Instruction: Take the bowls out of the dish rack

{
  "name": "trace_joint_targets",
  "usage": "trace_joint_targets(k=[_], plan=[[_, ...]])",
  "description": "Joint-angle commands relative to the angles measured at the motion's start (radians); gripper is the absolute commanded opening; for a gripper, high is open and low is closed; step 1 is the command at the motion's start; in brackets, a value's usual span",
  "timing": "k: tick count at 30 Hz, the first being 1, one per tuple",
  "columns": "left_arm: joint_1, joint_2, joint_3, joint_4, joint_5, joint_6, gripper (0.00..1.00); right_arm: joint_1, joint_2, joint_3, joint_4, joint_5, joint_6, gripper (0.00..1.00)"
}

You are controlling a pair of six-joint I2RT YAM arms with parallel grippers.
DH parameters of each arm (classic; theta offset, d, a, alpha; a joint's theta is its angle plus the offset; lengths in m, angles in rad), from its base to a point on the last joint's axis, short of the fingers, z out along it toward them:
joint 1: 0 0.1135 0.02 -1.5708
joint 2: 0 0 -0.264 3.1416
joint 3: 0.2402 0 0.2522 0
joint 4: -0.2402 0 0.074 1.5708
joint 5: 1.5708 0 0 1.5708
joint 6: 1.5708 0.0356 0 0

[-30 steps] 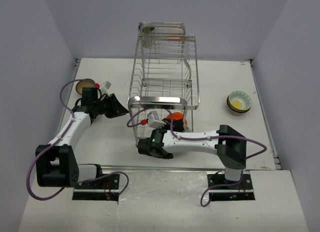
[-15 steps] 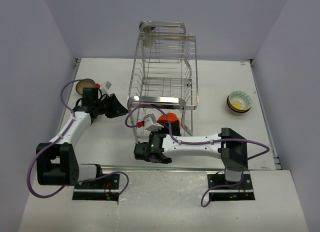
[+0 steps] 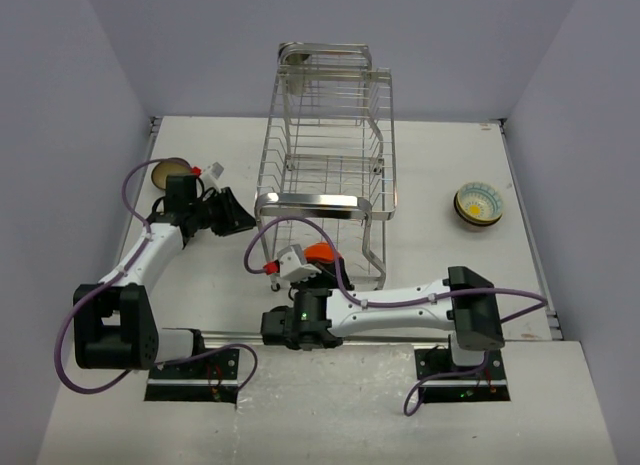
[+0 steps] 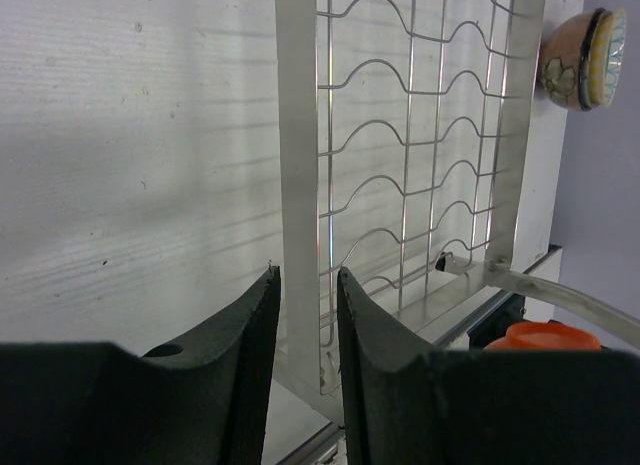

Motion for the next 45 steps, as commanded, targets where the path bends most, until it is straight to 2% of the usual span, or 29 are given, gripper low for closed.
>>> trace_joint_targets(k=[1,6,10,15,25,29,34,45], plan=[[-0.006,-0.003,-0.013,0.044,0.022,-0.001,0.3,0.057,-0.077,0.101,-0.145,-0.02,0.039,0.0],[-0.006,-0.009,-0.023,0.055,0.0,-0.01,0.3,0.108,-0.08,0.185,-0.143,-0.085,0.036,0.0],[-0.006,-0.032,-0.02,0.044,-0.043,-0.006,0.3,0.143,-0.116,0.189,-0.145,-0.137,0.093,0.0],[-0.006,-0.063,0.011,0.012,-0.104,0.014,0.3,0.169,-0.194,0.144,-0.145,-0.189,0.171,0.0],[-0.004,-0.086,0.02,-0.001,-0.109,0.034,0.3,0.217,-0.497,0.035,-0.149,-0.313,0.278,0.0],[-0.004,-0.086,0.017,0.001,-0.124,0.043,0.3,0.235,-0.542,-0.012,-0.148,-0.345,0.309,0.0],[-0.004,-0.069,0.014,0.019,-0.101,0.031,0.3,0.251,-0.521,0.006,-0.148,-0.368,0.287,0.0],[-0.004,-0.067,-0.004,0.044,-0.093,0.025,0.3,0.229,-0.792,-0.143,-0.151,-0.321,0.386,0.0]])
